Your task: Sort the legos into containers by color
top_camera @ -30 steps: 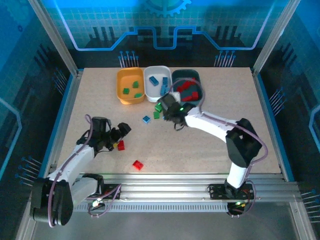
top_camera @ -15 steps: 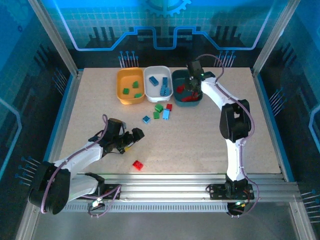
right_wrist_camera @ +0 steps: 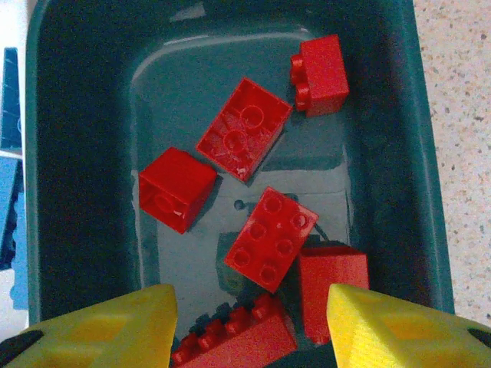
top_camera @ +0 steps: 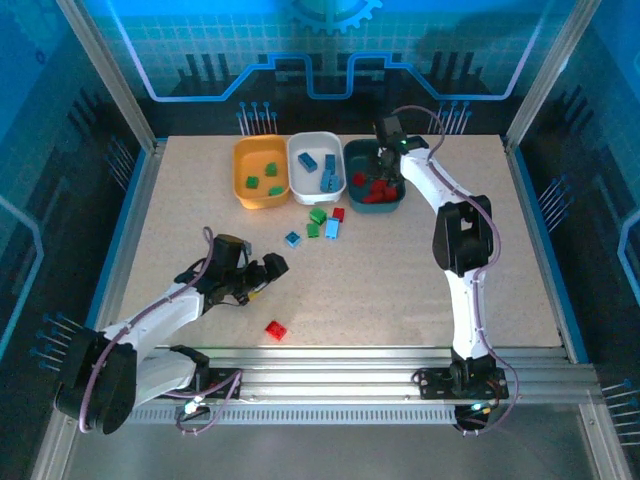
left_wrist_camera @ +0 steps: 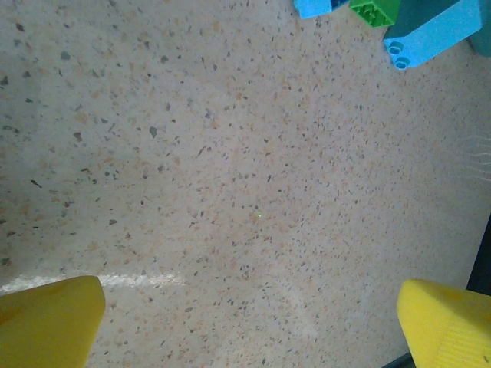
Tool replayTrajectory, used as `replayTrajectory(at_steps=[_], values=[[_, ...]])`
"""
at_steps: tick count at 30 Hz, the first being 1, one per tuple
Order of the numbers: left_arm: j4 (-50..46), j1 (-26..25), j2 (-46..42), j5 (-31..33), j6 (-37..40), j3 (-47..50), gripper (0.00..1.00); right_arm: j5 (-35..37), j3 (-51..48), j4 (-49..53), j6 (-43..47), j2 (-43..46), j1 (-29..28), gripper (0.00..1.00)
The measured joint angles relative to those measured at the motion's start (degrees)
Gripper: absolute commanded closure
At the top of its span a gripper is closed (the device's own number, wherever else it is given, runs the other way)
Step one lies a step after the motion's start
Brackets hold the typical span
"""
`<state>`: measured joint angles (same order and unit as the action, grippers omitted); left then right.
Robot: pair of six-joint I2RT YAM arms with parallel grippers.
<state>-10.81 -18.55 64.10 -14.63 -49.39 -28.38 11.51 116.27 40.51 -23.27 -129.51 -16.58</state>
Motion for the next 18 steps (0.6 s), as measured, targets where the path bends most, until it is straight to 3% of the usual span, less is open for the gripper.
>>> replayTrajectory(at_steps=[5, 10, 14, 18], values=[[-3.45, 1.66, -3.28, 1.90, 0.39, -1.62, 0.01, 1.49, -16.83, -3.80, -1.14, 12.28, -2.60, 0.36], [-6.82, 7.69, -5.57, 2.89, 1.29, -2.38, 0.01, 3.56, -30.84, -8.79, -4.61, 26.14, -11.63, 0.27], [-9.03, 10.14, -5.73, 2.91, 1.70, -2.40, 0.01, 4.79, -33.31, -11.47, -8.63, 26.45, -18.05, 0.25], [-10.64, 10.58, -6.82, 2.89, 1.88, -2.47, 0.01, 5.20, -32.59, -12.09, -12.39, 20.76, -19.30, 0.24]])
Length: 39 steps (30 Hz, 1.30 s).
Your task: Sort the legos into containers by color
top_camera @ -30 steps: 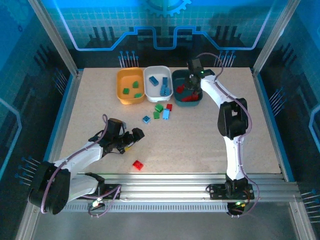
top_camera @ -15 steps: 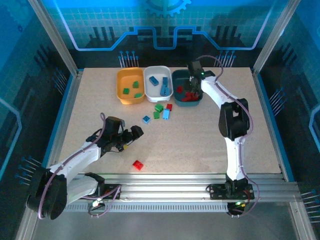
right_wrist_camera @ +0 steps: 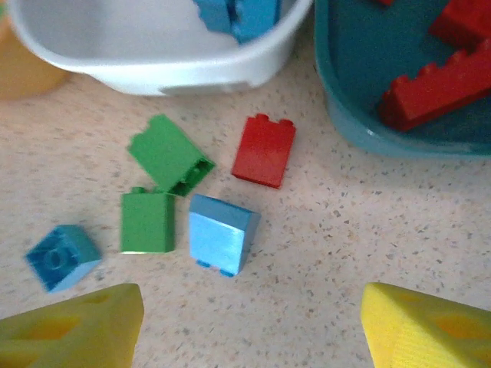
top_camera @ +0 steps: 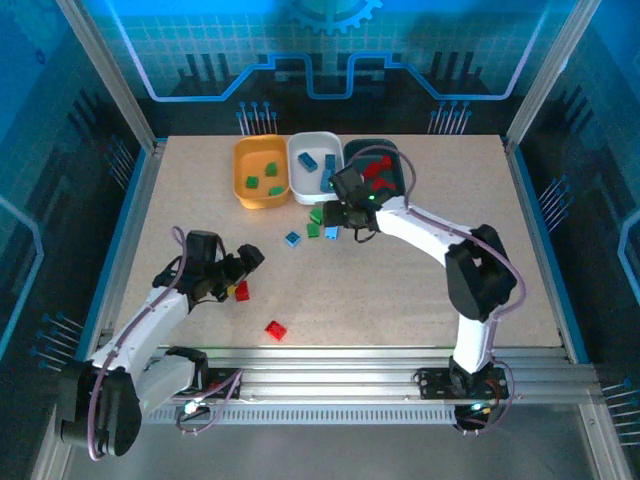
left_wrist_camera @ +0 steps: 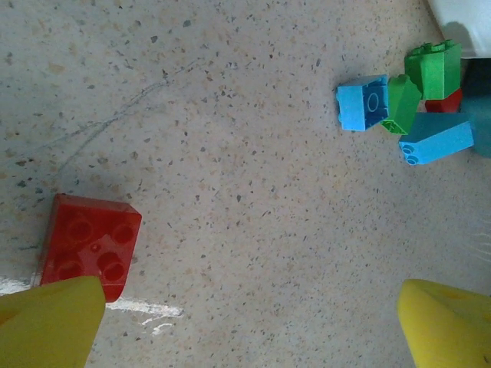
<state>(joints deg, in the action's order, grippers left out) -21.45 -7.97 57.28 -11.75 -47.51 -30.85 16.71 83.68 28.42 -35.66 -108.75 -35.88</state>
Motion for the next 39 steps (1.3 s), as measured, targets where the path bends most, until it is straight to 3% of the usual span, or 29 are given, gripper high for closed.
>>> replayTrajectory(at_steps=[9, 12, 16, 20, 26, 33, 36, 39], values=[[-1.29, 0.37, -1.92, -0.07, 0.04, -0.17, 0.01, 1.38, 8.70, 1.57, -4.04, -13.11, -2.03, 0.28], [-1.25, 0.37, -2.23, -0.09, 0.04, -0.17, 0.01, 2.36, 10.34, 2.14, -5.05, -14.82, -2.36, 0.36], [-1.25, 0.48, -2.27, -0.11, 0.07, -0.17, 0.01, 3.34, 11.02, 2.58, -6.14, -15.89, -2.34, 0.57], [-1.20, 0.59, -2.27, -0.11, 0.48, -0.17, 0.01, 4.52, 9.38, 1.25, -6.71, -15.17, -2.49, 0.66], [-0.94, 0.63, -2.27, -0.28, 0.92, -0.17, 0.01, 5.42, 3.30, 0.28, -6.69, -10.51, -2.75, 0.68], [2.25, 0.70, -0.17, -3.17, 0.92, -0.13, 0.01, 4.70, -1.68, -0.35, -2.38, 1.60, -3.04, 0.65], [5.64, 0.68, 4.57, -6.43, 0.87, -0.11, 0.01, 0.98, 4.07, 0.37, 1.40, 2.38, -1.90, 0.66], [7.48, 0.68, 8.66, -8.85, 0.87, -0.09, 0.01, -1.11, 17.20, 1.51, 4.44, -4.13, -0.13, 0.66]])
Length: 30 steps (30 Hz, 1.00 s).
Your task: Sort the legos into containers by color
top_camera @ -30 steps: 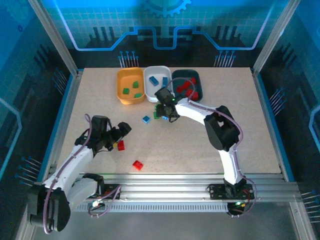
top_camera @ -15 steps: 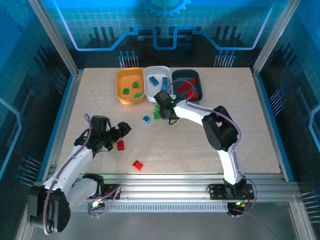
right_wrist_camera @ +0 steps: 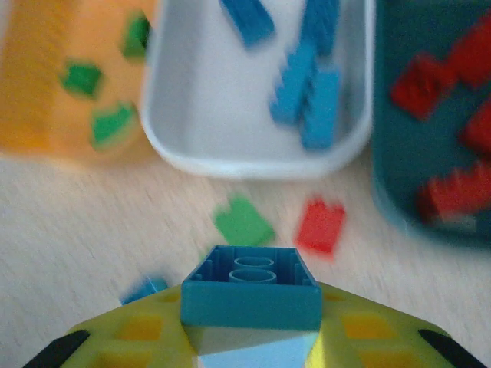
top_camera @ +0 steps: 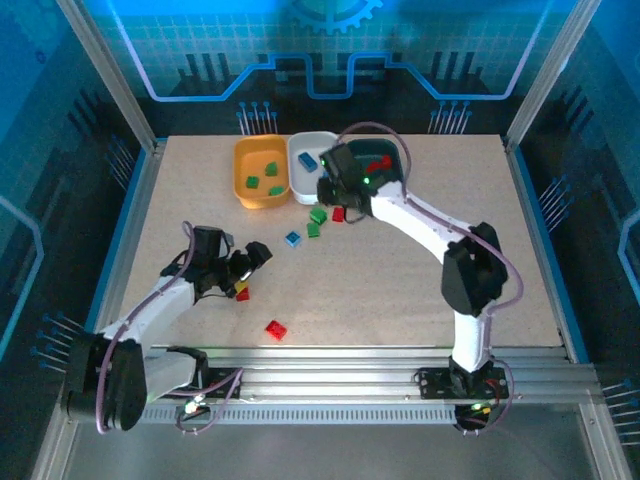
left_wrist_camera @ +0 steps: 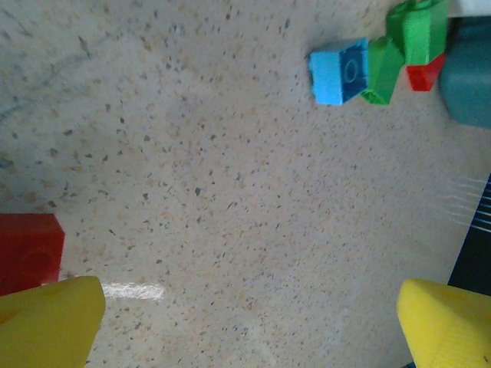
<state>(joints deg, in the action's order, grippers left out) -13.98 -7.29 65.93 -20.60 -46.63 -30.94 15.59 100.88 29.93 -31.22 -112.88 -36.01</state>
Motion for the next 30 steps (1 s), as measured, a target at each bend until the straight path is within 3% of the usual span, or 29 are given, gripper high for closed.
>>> replayTrajectory(at_steps=[4, 10, 15, 18, 23, 30], values=[[0.31, 0.00, 0.52, -1.60, 0.04, 0.00, 0.01, -2.27, 16.98, 1.46, 3.02, -12.37, 2.86, 0.65], [-0.50, 0.00, 0.39, -2.10, 0.50, 0.00, 0.01, -5.03, 32.74, 7.91, 5.88, -26.47, 5.90, 0.62], [-2.51, -0.09, 0.39, -2.54, 1.57, -1.05, 0.01, -7.04, 42.84, 12.55, 7.89, -33.79, 6.56, 0.36], [-3.93, -0.52, 0.57, -2.60, 2.03, -2.93, 0.01, -7.72, 44.30, 13.66, 8.39, -34.18, 6.56, 0.33], [-8.44, -0.96, 0.24, 1.62, 2.16, -6.62, 0.01, -8.17, 38.23, 12.59, 8.39, -30.25, 6.56, 0.33], [-19.96, -1.05, -3.41, 11.69, 2.21, -8.90, 0.01, -7.98, 3.48, 3.63, 8.35, -5.31, 5.81, 0.33]])
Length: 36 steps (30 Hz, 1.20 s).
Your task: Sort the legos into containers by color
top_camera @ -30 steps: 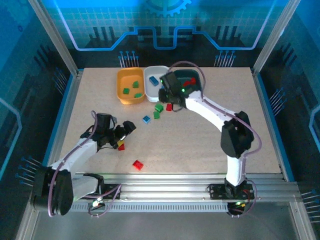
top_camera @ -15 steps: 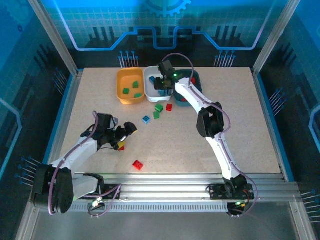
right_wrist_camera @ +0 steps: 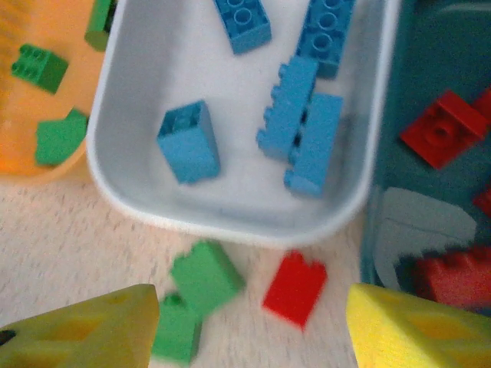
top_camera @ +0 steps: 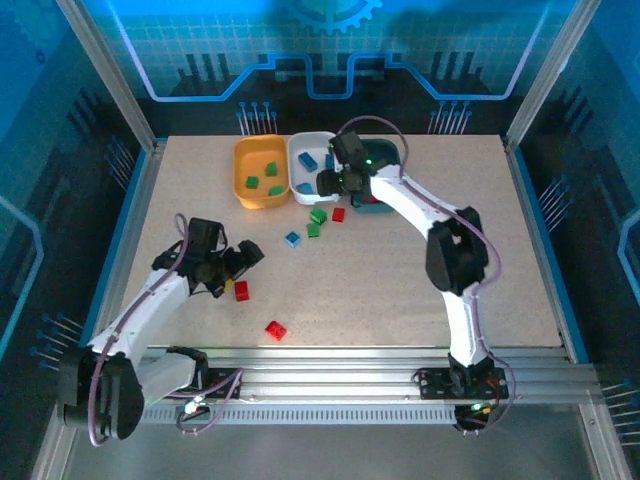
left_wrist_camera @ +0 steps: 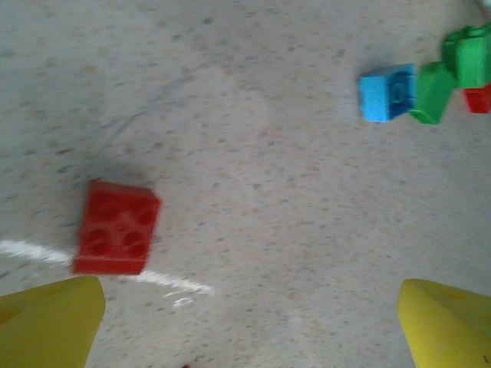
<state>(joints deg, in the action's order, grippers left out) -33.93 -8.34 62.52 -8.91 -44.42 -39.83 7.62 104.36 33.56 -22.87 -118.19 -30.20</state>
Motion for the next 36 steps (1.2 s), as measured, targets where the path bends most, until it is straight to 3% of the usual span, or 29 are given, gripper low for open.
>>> replayTrajectory(at_steps=[6, 14, 18, 30, 34, 36], values=[[-3.54, -1.33, 0.24, 4.98, 1.07, 2.49, 0.08, 0.46, -20.46, -8.39, -1.33, 18.40, 0.44, 0.33], [-2.62, -4.04, 8.63, 8.11, 2.05, 4.83, 0.27, -0.07, -36.26, -12.68, -2.45, 26.82, 1.86, 0.32], [-1.73, -4.79, 12.98, 9.99, 3.34, 4.02, 0.33, -0.57, -40.59, -13.29, -2.56, 28.50, 3.19, 0.33], [-7.87, -5.35, 22.67, 13.81, 6.56, -2.78, 0.68, -0.94, -46.66, -17.18, -2.54, 32.70, 4.92, 0.34], [-9.25, -6.19, 24.83, 14.10, 7.50, -4.83, 0.71, -1.31, -47.95, -18.23, -2.54, 33.14, 5.53, 0.34], [-9.53, -6.80, 25.42, 14.53, 7.54, -5.44, 0.68, -1.68, -48.24, -18.67, -2.56, 33.14, 5.68, 0.34]])
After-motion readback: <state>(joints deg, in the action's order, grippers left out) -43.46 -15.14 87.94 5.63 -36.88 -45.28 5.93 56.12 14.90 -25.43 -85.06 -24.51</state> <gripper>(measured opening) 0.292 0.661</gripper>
